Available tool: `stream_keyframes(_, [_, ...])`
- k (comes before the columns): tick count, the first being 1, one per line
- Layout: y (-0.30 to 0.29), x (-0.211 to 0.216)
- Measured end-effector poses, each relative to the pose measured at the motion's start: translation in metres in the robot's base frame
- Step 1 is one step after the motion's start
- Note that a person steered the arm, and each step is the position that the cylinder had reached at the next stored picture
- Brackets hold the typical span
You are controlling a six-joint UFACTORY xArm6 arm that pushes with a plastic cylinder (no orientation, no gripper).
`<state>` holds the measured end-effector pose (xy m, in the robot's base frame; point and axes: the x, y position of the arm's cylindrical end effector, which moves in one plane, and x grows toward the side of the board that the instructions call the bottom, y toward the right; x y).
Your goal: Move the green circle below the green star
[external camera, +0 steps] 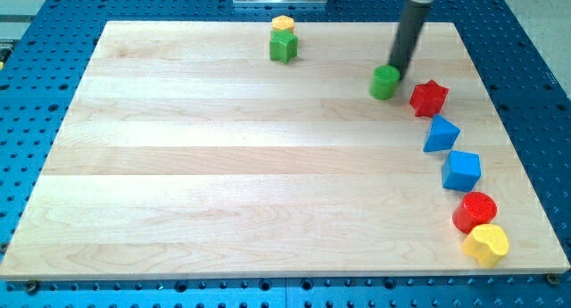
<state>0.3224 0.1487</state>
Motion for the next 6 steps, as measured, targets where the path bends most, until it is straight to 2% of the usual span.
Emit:
stream_keyframes(1, [0.042,0.001])
stream_keyframes(2, [0.032,0.030])
stream_keyframes(3, [-0.034,0.049])
stream_keyframes(4, [-0.044,0.002])
stream_keyframes(5, [-0.043,0.001])
stream_keyframes(6, [-0.034,0.031])
